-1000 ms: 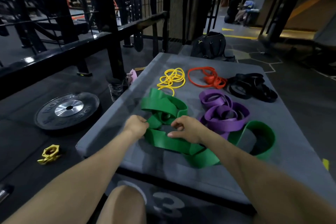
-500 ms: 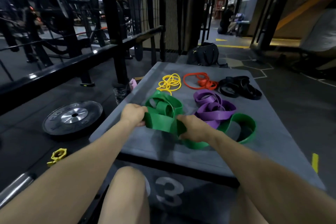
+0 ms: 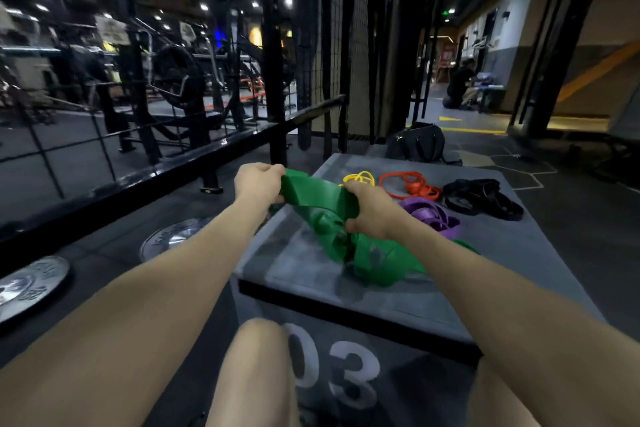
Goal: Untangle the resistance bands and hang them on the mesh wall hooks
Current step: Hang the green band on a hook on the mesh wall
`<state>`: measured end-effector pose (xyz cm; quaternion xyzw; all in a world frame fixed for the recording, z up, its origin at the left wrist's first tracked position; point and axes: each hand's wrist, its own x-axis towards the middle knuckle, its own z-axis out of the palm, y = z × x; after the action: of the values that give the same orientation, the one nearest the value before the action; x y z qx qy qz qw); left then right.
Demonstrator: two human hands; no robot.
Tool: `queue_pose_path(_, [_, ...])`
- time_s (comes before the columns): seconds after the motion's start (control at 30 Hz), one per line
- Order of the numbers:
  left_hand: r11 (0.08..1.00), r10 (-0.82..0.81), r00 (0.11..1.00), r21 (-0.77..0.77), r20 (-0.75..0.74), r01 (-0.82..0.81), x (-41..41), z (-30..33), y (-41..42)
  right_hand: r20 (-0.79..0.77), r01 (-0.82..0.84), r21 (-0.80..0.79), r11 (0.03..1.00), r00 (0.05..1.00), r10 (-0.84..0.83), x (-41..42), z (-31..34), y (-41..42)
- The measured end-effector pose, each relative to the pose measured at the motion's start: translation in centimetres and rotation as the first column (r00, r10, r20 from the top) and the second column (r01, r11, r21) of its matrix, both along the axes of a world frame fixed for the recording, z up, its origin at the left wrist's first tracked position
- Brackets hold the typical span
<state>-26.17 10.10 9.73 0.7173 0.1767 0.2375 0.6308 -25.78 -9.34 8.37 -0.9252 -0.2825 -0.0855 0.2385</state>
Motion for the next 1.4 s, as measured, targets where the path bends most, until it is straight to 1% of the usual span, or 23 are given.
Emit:
queue_pose_path(0.07, [1.000,0.018,1.000,-0.005,0.007,-0.018,-0.1,0.7,0.4,0.022,0.001,0.034,0.999,1.000,-0.001,-0.1,0.9,0.4])
queue_pose_path(0.13, [0.999,0.011,1.000,-0.049,-0.018,-0.012,-0.1,0.7,0.5,0.022,0.003,0.051,0.999,1.000,-0.004,0.2,1.3,0.6])
queue_pose_path(0.23, [0.996,-0.029,0.999,-0.087,-0.047,0.024,0.9,-0.3,0.4,0.045,0.020,0.017,1.000,0.999,-0.021,1.2,0.6,0.4])
queue_pose_path(0.43, [0.992,-0.109,0.988,-0.070,-0.109,0.101,5.1,-4.5,-0.9,-0.026,0.086,0.055,0.995,0.996,-0.084,4.7,-3.0,-0.5])
queue_pose_path(0.53, [0.977,-0.208,0.968,-0.079,-0.143,0.198,7.2,-6.8,-1.7,-0.066,0.151,0.080,0.985,0.987,-0.146,6.5,-4.6,-0.9])
queue_pose_path(0.57, [0.970,-0.243,0.959,-0.055,-0.146,0.237,7.5,-7.5,-1.9,-0.090,0.198,0.106,0.974,0.978,-0.189,7.3,-5.1,-1.1])
queue_pose_path(0.6, [0.962,-0.265,0.950,0.018,-0.163,0.271,7.8,-8.4,-1.9,-0.108,0.247,0.119,0.962,0.966,-0.235,8.1,-5.6,-1.3])
queue_pose_path(0.63, [0.949,-0.259,0.942,0.127,-0.213,0.289,8.0,-9.3,-1.7,-0.114,0.284,0.124,0.951,0.956,-0.271,8.9,-6.1,-1.5])
queue_pose_path(0.67, [0.923,-0.236,0.934,0.240,-0.267,0.302,8.0,-10.4,-1.5,-0.111,0.311,0.114,0.943,0.948,-0.299,9.6,-6.8,-1.7])
queue_pose_path(0.73, [0.871,-0.163,0.920,0.386,-0.357,0.304,8.3,-12.8,-0.8,-0.124,0.368,0.066,0.927,0.925,-0.359,10.8,-8.0,-1.9])
queue_pose_path(0.83, [0.812,-0.085,0.882,0.480,-0.464,0.331,8.1,-14.8,-0.4,-0.149,0.425,0.021,0.905,0.896,-0.418,12.0,-9.3,-1.9])
queue_pose_path(0.9, [0.811,-0.057,0.873,0.488,-0.484,0.323,8.3,-15.7,-0.7,-0.172,0.430,0.007,0.903,0.890,-0.423,12.6,-10.1,-2.0])
queue_pose_path(1.0, [0.850,0.019,0.900,0.481,-0.435,0.214,9.2,-16.5,-1.5,-0.194,0.421,-0.045,0.906,0.886,-0.421,13.1,-10.9,-2.3])
queue_pose_path(1.1, [0.859,0.093,0.909,0.494,-0.406,0.133,9.5,-17.2,-2.4,-0.189,0.407,-0.071,0.910,0.891,-0.413,12.9,-11.2,-2.5])
queue_pose_path(1.17, [0.866,0.115,0.931,0.494,-0.347,0.077,9.5,-17.6,-2.4,-0.188,0.409,-0.075,0.909,0.890,-0.416,12.6,-11.1,-2.7])
queue_pose_path(1.27, [0.892,0.118,0.965,0.452,-0.235,0.001,9.7,-17.0,-1.4,-0.190,0.414,-0.021,0.910,0.892,-0.411,12.0,-10.5,-2.9])
queue_pose_path(1.4, [0.922,0.155,0.985,0.369,-0.074,-0.117,9.8,-13.1,0.0,-0.193,0.397,0.057,0.916,0.905,-0.380,10.8,-8.5,-2.5])
